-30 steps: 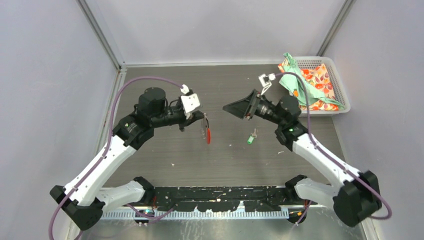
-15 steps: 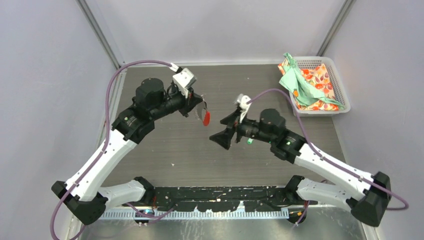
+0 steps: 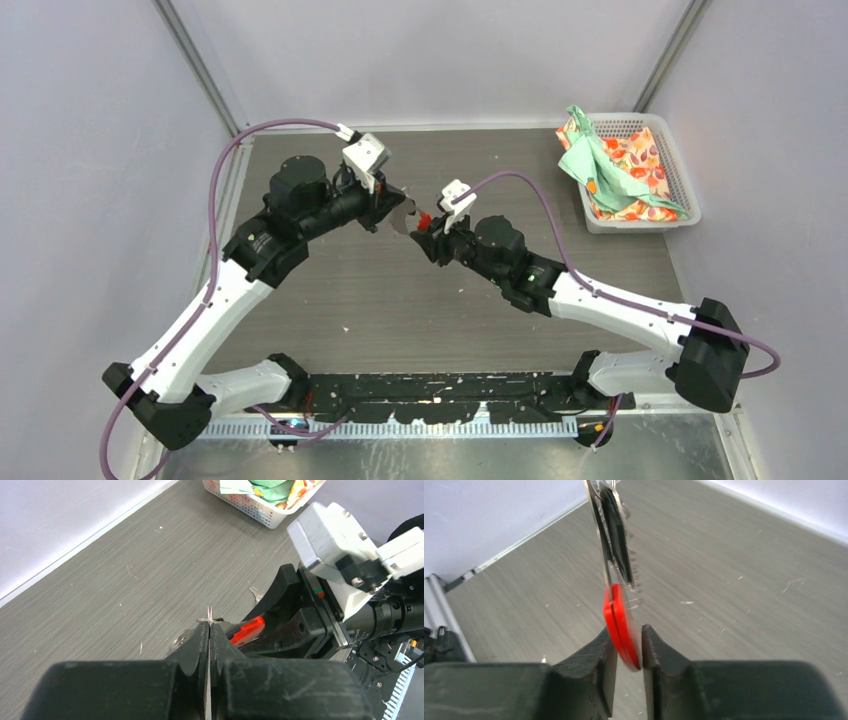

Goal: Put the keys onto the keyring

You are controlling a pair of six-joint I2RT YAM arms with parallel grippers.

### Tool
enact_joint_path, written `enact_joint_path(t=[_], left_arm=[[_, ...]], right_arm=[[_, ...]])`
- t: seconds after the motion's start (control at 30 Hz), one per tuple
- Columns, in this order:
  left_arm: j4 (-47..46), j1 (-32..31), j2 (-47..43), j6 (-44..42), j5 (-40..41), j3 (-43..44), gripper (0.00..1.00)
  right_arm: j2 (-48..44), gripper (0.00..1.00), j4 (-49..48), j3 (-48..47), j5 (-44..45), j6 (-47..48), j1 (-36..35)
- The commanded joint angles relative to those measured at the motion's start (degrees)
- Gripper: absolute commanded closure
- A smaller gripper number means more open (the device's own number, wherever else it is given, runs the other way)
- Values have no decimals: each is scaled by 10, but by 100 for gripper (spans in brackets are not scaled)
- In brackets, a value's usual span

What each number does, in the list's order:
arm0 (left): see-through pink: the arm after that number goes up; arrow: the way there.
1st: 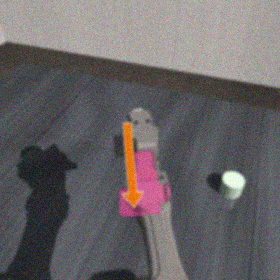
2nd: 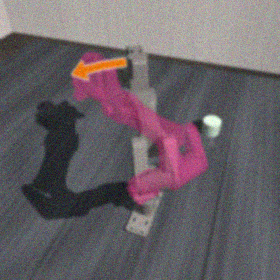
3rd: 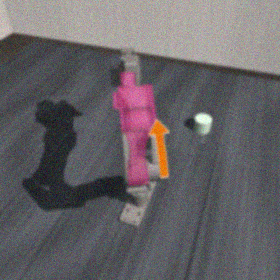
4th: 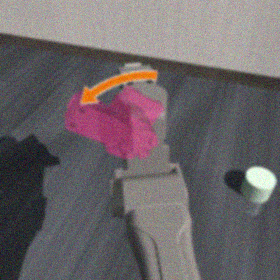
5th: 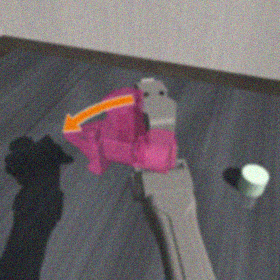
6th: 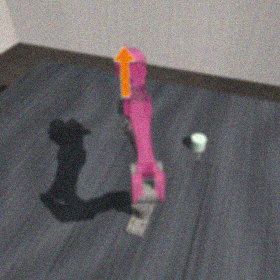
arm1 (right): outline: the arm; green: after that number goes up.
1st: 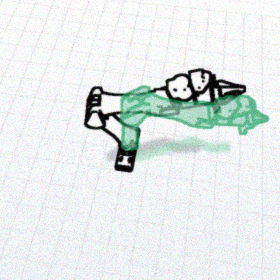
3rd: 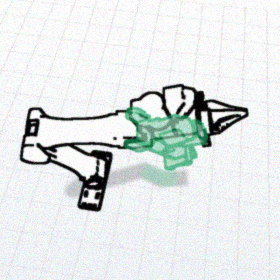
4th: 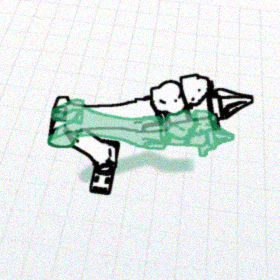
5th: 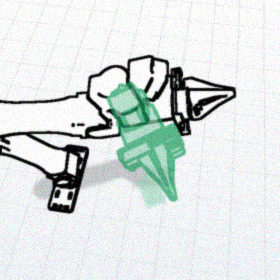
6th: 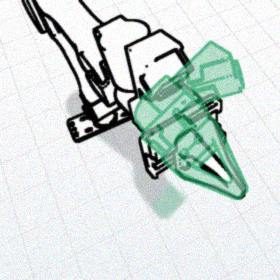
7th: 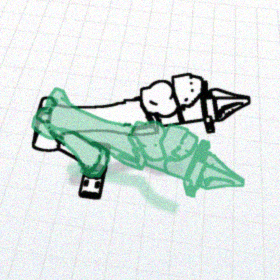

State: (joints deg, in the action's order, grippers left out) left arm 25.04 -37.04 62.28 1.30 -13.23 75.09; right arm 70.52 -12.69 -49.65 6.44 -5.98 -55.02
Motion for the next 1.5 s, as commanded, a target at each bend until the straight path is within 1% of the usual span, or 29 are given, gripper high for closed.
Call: enact_joint_path(t=[0.0,0.03,0.07,0.1,0.13,0.17,0.2,0.23,0.27,0.3,0.33,0.37,0.47,0.57,0.6,0.67,0.77,0.83,0.93,1.0,1.1,1.2,1.3,1.4,1.47], left_arm=[[-43,-2,-23,8,-19,20,100],[-43,-2,-25,7,-21,18,100],[-43,-2,-26,4,-22,15,100],[-43,-2,-28,1,-20,11,100],[-42,-2,-29,-3,-14,8,96],[-42,-2,-31,-7,-9,4,84],[-40,-2,-34,-11,-3,2,68],[-38,-2,-37,-29,1,-1,44],[-37,-2,-41,-42,8,-4,28],[-36,-1,-47,-54,15,-6,22],[-34,-1,-54,-75,14,-6,20],[-28,-1,-64,-103,3,-7,18],[-9,-1,-110,-203,-47,-35,6],[17,-1,-168,-298,-100,-87,3],[31,-1,-186,-349,-125,-104,1],[34,-1,-231,-453,-164,-145,0],[-16,-2,-277,-621,-186,-216,0],[-94,-2,-290,-698,-179,-258,0],[-224,-2,-285,-729,-167,-289,0],[-266,-2,-280,-748,-184,-295,0],[-263,-1,-276,-807,-237,-304,1],[-275,-2,-275,-857,-280,-317,4],[-267,-2,-279,-888,-307,-323,8],[-207,-2,-283,-948,-326,-320,15],[-137,-2,-283,-1000,-326,-306,18]], right_arm=[[-17,85,-71,-36,1,3,0],[-21,95,-67,-41,-19,-8,1],[-26,99,-62,-46,-37,-22,4],[-33,99,-57,-50,-53,-45,9],[-40,99,-53,-52,-88,-72,18],[-47,99,-51,-54,-114,-102,29],[-54,99,-45,-56,-133,-138,41],[-62,99,-35,-61,-153,-172,57],[-68,99,-22,-67,-179,-223,76],[-70,99,-4,-75,-204,-262,96],[-70,99,16,-86,-227,-295,116],[-69,99,37,-97,-257,-327,133],[-69,99,75,-122,-316,-402,176],[-61,99,119,-164,-369,-443,204],[-57,99,135,-178,-389,-453,211],[-49,99,154,-206,-424,-475,225],[-30,99,213,-254,-464,-487,235],[-14,99,251,-281,-487,-488,236],[3,99,294,-305,-506,-486,237],[8,99,294,-305,-517,-496,237],[22,99,279,-304,-538,-519,237],[30,99,297,-309,-546,-517,237],[29,99,304,-307,-541,-514,236],[32,99,307,-305,-547,-514,236],[33,99,308,-304,-550,-513,236]])
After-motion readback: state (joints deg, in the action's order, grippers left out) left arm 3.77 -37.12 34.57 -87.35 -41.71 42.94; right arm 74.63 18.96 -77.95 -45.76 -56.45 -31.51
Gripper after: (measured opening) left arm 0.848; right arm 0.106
